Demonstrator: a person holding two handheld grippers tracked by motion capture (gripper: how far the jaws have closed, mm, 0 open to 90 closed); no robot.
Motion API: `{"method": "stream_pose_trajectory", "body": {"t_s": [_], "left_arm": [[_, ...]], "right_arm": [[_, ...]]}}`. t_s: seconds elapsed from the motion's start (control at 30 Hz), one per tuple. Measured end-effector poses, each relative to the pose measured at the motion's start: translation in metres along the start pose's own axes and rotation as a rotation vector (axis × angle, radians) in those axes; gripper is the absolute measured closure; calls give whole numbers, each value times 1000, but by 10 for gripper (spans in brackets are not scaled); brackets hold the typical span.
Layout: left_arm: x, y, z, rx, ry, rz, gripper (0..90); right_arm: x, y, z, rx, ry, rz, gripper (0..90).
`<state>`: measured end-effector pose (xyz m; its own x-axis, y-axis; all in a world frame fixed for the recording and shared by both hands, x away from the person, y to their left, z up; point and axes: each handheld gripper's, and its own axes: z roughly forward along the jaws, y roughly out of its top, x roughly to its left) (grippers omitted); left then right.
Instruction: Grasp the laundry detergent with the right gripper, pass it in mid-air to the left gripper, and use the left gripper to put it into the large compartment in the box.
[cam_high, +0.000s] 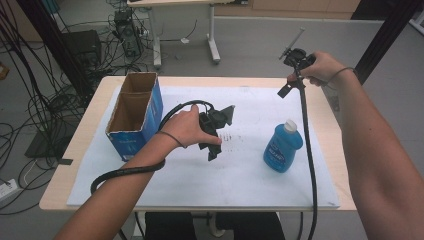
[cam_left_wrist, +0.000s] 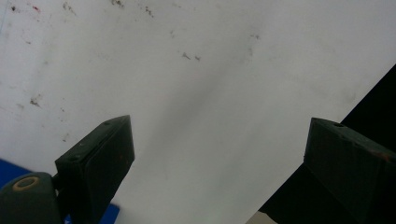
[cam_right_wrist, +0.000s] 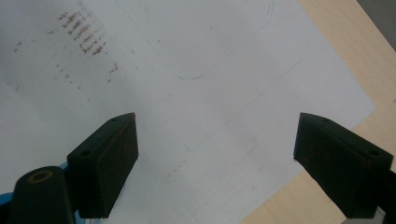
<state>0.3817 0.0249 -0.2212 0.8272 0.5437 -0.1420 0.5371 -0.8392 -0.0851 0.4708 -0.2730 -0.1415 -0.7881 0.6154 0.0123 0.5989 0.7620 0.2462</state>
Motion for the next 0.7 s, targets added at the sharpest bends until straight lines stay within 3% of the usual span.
{"method": "stream_pose_trajectory", "body": {"t_s": [0.33,0.7], "left_arm": [[-1,0,1,8,-3,4,89],[-4,-3,-3,1,-5,11,89]], "right_arm": [[1,-11,-8,-17,0,19,135],[3,-49,-21,-25,-29,44,134]]}}
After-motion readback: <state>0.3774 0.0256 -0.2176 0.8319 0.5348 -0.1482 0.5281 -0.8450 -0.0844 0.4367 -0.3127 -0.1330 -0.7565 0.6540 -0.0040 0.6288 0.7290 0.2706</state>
